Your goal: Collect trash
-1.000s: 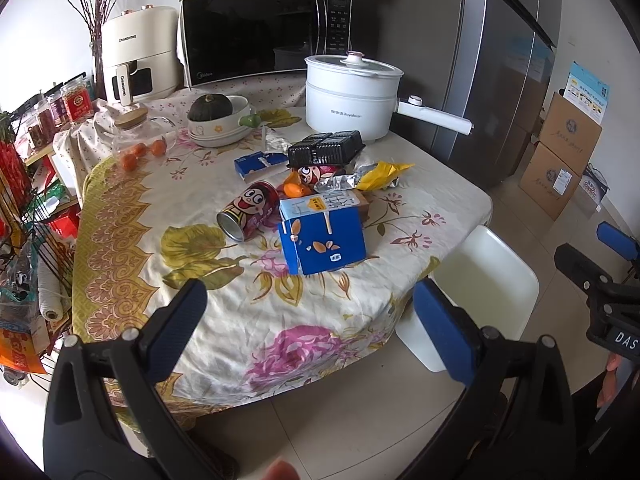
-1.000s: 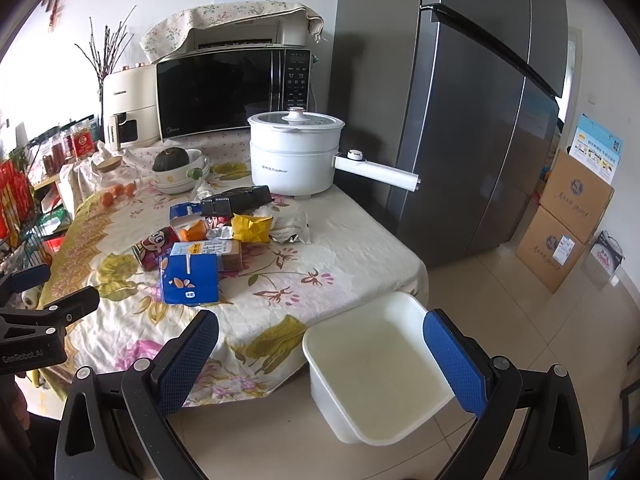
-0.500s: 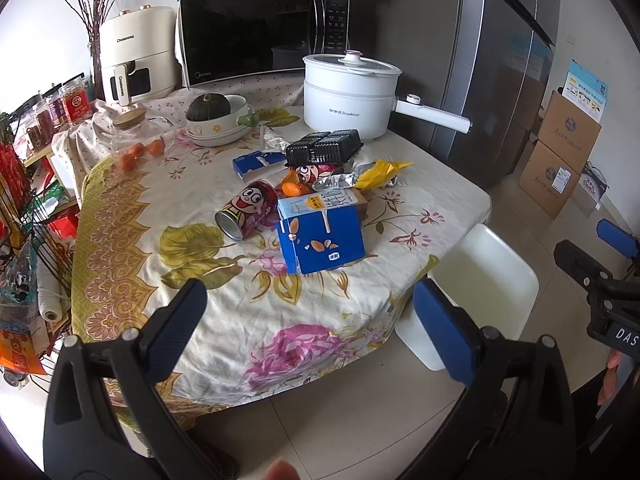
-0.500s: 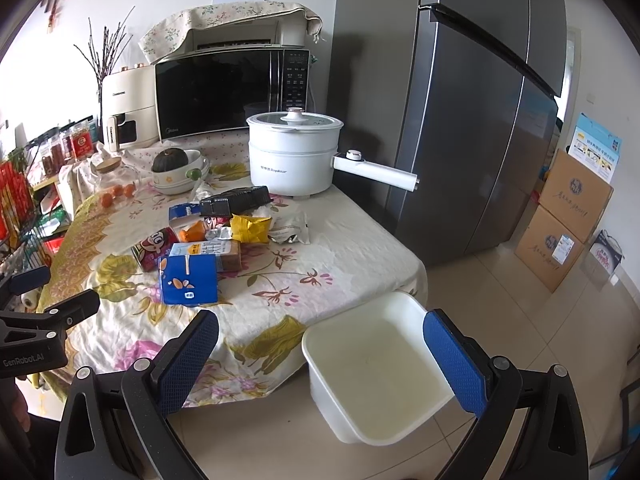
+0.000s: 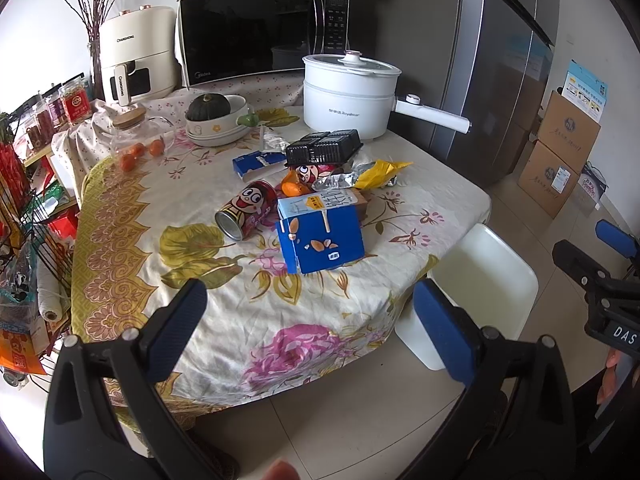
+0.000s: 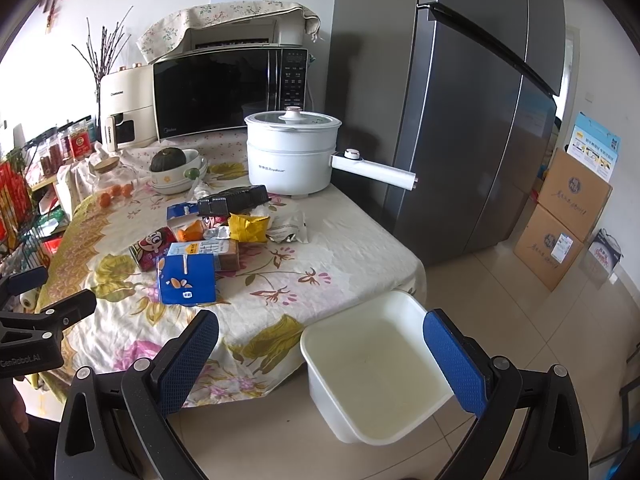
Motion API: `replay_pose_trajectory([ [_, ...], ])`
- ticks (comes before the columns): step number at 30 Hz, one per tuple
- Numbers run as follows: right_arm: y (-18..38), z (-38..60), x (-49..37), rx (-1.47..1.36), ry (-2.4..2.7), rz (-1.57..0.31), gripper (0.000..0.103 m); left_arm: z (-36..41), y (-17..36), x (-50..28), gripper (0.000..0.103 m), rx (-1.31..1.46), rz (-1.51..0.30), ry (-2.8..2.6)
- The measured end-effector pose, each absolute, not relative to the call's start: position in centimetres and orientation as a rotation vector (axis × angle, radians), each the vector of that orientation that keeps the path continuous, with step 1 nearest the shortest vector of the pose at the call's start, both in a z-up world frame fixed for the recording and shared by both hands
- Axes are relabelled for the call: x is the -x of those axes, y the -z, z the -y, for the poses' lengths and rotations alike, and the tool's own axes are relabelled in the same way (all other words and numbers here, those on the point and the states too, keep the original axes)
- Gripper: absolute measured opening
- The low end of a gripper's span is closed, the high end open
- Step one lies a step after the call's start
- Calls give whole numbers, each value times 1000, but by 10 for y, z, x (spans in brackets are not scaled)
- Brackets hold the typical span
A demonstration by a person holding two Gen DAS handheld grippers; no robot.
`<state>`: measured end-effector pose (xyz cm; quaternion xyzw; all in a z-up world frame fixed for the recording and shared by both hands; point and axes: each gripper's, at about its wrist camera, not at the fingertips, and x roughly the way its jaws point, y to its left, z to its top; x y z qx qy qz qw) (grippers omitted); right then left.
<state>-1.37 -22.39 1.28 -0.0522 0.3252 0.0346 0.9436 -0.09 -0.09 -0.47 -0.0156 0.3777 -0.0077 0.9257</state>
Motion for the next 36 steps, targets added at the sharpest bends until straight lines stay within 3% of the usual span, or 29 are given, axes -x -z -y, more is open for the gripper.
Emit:
replay_pose_trajectory([
  [36,-10,231,6,60,-91,-687,103,-1,11,1,103,31,-790,49],
])
